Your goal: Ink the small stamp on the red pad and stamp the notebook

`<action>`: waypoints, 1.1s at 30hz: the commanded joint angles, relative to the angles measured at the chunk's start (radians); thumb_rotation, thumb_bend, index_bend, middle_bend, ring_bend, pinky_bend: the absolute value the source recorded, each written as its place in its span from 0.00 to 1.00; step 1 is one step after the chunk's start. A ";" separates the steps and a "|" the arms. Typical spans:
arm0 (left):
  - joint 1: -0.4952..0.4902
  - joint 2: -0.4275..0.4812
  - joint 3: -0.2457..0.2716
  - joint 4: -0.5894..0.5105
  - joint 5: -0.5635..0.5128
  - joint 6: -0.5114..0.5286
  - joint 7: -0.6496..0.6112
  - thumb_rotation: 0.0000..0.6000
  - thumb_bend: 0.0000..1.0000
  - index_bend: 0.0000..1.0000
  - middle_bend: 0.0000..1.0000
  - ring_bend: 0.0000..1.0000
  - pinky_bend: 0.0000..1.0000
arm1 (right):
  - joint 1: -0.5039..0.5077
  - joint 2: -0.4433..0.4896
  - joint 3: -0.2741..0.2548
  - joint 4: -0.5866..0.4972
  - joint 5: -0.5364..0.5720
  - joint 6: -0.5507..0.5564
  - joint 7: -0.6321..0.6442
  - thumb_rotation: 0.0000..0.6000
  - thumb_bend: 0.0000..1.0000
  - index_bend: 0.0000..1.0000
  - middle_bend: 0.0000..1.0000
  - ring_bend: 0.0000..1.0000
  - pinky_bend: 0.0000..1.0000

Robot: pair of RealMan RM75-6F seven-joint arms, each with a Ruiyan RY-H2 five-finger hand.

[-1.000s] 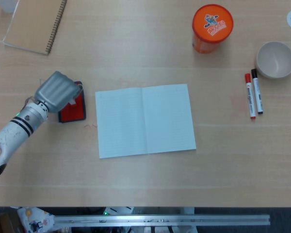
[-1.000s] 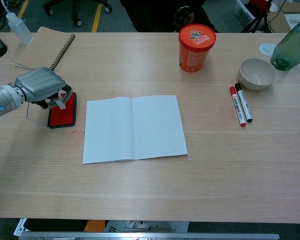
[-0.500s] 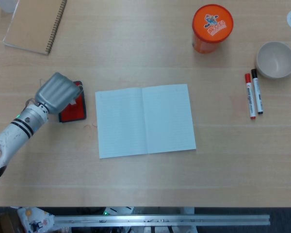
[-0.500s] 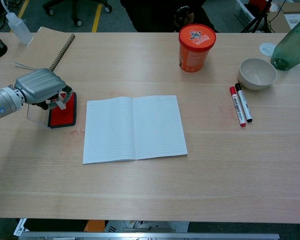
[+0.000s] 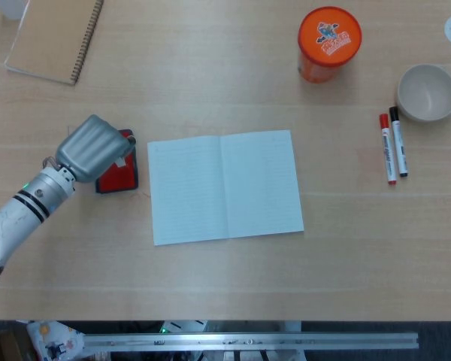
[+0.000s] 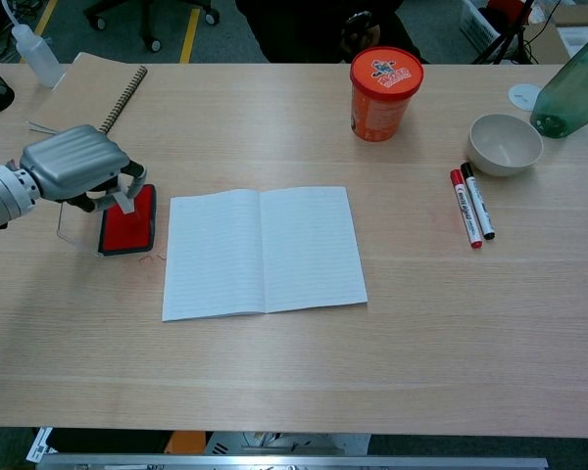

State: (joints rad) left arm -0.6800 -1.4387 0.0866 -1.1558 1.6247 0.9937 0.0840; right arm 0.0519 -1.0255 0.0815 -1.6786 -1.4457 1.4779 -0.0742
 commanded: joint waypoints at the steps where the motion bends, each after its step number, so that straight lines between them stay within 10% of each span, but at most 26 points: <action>1: 0.008 0.046 0.001 -0.088 0.015 0.029 0.048 1.00 0.37 0.60 0.94 0.88 0.84 | 0.003 -0.001 0.001 0.002 -0.003 -0.002 0.002 1.00 0.20 0.19 0.32 0.28 0.35; 14: 0.026 0.040 0.014 -0.271 0.063 0.052 0.218 1.00 0.37 0.59 0.94 0.88 0.84 | 0.002 0.005 -0.002 0.017 -0.002 -0.006 0.021 1.00 0.20 0.19 0.32 0.28 0.35; 33: 0.060 -0.154 -0.001 -0.180 0.047 0.056 0.317 1.00 0.37 0.59 0.94 0.88 0.84 | -0.020 0.009 -0.010 0.036 0.013 0.004 0.046 1.00 0.20 0.19 0.32 0.28 0.35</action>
State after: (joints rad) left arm -0.6236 -1.5858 0.0858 -1.3422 1.6750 1.0503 0.3952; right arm 0.0319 -1.0161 0.0711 -1.6430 -1.4332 1.4820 -0.0279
